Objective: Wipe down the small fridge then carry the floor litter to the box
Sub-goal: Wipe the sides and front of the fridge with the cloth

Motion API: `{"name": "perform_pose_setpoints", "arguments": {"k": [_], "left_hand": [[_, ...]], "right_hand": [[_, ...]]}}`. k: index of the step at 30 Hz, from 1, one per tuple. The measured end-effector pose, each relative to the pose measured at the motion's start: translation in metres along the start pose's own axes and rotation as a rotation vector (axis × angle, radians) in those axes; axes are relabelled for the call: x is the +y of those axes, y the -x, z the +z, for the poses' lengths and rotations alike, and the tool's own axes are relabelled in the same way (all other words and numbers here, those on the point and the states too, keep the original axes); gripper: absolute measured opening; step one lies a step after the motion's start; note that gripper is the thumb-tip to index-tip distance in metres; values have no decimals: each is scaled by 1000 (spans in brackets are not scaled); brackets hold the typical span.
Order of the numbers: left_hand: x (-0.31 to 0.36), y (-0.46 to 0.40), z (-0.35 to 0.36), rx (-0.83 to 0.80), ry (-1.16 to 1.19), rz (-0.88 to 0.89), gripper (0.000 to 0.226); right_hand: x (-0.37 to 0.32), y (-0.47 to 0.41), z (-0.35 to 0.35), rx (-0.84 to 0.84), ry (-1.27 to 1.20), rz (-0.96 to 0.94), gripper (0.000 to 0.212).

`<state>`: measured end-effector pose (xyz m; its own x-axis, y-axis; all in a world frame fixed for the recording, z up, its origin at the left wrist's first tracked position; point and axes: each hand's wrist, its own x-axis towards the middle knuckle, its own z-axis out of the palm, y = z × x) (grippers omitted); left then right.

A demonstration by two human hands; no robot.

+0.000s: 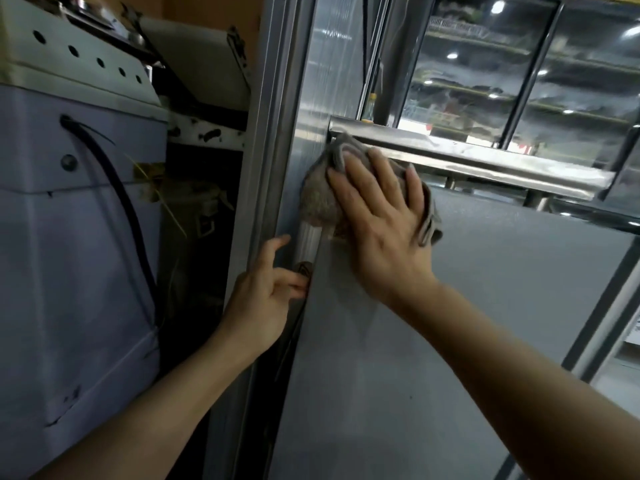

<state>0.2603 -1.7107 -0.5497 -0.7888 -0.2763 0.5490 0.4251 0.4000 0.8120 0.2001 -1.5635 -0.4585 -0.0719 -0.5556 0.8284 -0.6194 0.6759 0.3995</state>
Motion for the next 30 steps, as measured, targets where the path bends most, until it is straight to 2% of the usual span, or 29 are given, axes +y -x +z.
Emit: {"name": "perform_pose_setpoints", "arguments": {"k": [3, 6, 9, 12, 14, 16, 20, 23, 26, 30], "left_hand": [[-14, 9, 1, -16, 12, -81, 57], [-28, 20, 7, 15, 54, -168, 56], [-44, 30, 14, 120, 106, -267, 53], [-57, 46, 15, 130, 92, -343, 41], [-55, 52, 16, 86, 82, -337, 35], [-45, 51, 20, 50, 67, -283, 37], [-20, 44, 31, 76, 55, -156, 38], [-11, 45, 41, 146, -62, -99, 34], [-9, 53, 53, 181, -197, -74, 47], [-8, 62, 70, 177, -326, -95, 72]], "right_hand": [[-4, -2, 10, 52, 25, 15, 49], [-14, 42, 28, 47, -7, -85, 46], [-38, 119, 49, -148, -31, -232, 46], [-54, 173, 57, -325, -1, -307, 50], [-52, 175, 51, -361, 9, -345, 51], [-40, 159, 39, -325, 18, -331, 51], [5, 101, 8, -59, 27, -57, 46], [29, 81, 2, 20, 106, 50, 51], [19, 118, 16, -14, 91, 62, 51], [-1, 203, 29, -209, 59, -111, 47]]}}
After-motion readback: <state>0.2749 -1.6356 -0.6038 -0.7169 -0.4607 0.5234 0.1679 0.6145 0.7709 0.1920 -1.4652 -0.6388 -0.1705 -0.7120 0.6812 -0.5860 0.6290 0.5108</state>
